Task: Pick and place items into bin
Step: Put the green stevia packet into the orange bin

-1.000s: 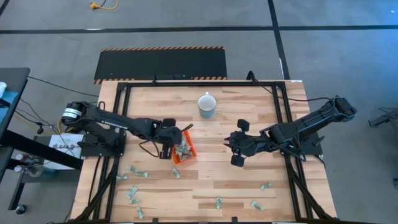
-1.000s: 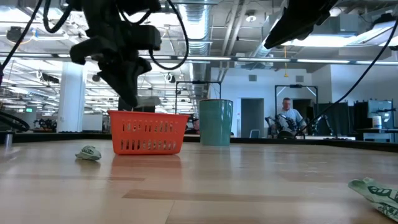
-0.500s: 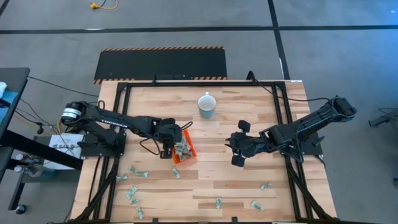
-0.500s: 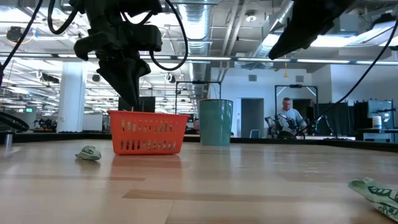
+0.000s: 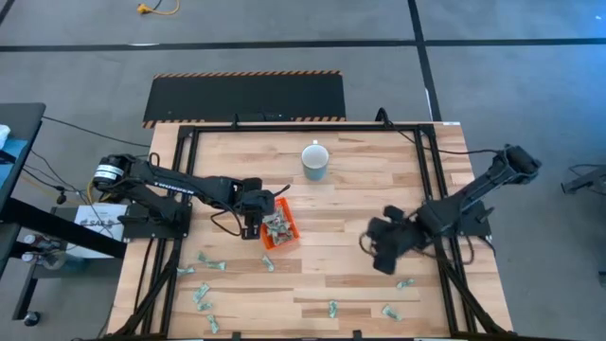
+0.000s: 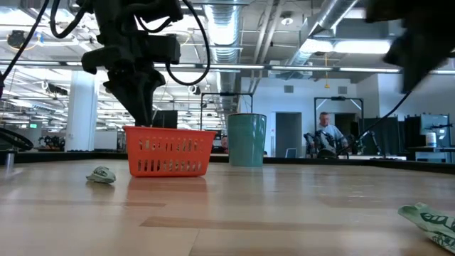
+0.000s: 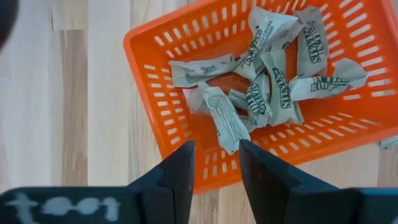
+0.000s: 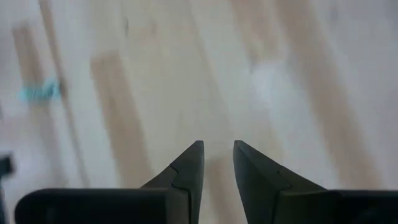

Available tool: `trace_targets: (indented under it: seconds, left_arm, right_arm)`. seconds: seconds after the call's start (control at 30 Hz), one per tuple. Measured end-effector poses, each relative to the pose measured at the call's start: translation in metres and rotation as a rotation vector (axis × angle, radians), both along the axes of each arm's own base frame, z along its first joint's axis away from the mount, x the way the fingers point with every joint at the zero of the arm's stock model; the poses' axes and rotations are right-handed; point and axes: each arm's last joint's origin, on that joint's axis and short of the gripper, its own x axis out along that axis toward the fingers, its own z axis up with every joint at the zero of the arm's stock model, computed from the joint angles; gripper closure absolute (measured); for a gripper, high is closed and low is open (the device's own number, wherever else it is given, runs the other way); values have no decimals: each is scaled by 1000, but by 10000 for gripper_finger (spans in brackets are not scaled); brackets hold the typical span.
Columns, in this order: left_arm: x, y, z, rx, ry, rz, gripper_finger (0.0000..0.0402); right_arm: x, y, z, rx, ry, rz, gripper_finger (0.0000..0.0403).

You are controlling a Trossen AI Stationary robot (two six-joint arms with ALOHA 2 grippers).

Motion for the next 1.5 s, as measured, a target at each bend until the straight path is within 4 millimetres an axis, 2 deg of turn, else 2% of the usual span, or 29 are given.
trace_targets:
  seconds: [0.17,0.37,0.6,0.8,0.93,1.17,1.5]
  left_arm:
    - [0,0,0,0,0,2,287]
    - [0,0,0,2,-3,1,287]
    - [0,0,0,2,-4,0,287]
    - [0,0,0,4,-4,-4,287]
    - [0,0,0,4,-4,-4,287]
    - [0,0,0,4,-4,-4,287]
    - [0,0,0,6,-4,-4,288]
  right_arm:
    - [-30,25,-3,34,101,-41,324]
    - [-57,54,-3,103,101,-43,324]
    - [-81,72,-3,121,106,31,324]
    - [-83,76,-7,113,119,19,324]
    - [-80,85,-24,36,170,54,324]
    - [-74,96,-61,-75,359,145,323]
    - [-70,104,-79,-95,403,180,315]
